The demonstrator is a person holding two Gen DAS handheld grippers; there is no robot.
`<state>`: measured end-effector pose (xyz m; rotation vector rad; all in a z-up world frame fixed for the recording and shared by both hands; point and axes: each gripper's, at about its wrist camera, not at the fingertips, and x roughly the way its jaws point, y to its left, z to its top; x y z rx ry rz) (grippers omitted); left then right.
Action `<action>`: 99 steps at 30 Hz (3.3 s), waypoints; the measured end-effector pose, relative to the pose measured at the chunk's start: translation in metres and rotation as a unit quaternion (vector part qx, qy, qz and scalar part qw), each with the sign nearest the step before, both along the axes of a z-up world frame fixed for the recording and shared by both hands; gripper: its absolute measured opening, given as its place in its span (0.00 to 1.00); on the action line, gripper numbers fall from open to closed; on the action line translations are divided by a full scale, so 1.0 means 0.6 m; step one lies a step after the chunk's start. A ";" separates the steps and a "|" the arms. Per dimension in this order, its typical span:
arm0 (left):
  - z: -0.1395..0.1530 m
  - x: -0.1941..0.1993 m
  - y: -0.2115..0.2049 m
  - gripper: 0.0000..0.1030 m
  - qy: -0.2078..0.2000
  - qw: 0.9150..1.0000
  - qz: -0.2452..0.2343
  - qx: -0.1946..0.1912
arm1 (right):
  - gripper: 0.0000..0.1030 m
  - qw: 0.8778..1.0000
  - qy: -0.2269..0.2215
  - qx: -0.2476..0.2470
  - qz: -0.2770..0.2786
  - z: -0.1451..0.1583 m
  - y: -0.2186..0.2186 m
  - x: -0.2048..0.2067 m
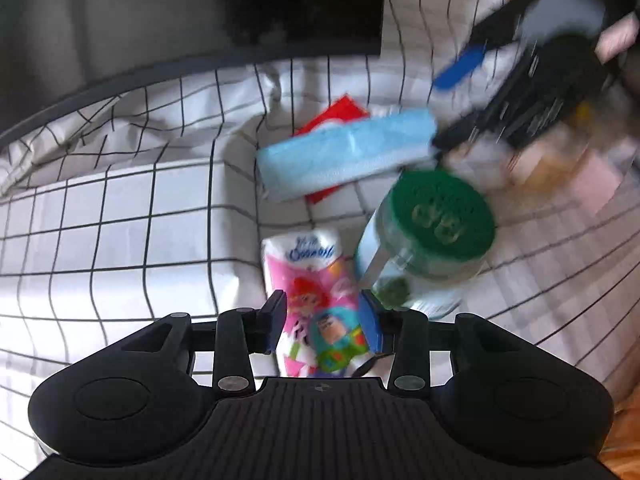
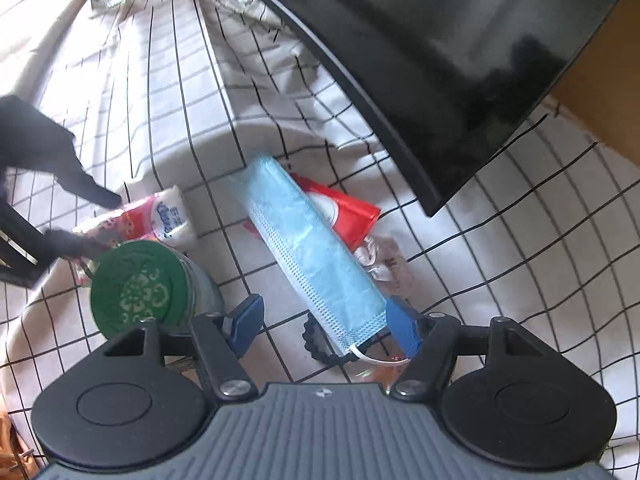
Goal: Organize soft objects
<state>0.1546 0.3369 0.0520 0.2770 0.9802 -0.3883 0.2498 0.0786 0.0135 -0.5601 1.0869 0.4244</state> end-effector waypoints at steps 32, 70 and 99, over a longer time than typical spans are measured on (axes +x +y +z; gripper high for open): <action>0.003 0.008 0.100 0.23 -0.004 0.973 0.176 -0.149 | 0.35 0.997 0.003 0.008 0.081 -0.013 0.039 0.067; 0.084 -0.094 0.120 0.23 -0.055 0.947 0.251 -0.191 | 0.49 0.996 0.038 0.067 -0.048 0.081 -0.036 -0.057; -0.037 -0.054 0.117 0.23 0.004 0.945 0.251 -0.207 | 0.05 0.984 0.177 -0.032 -0.001 -0.067 -0.009 0.027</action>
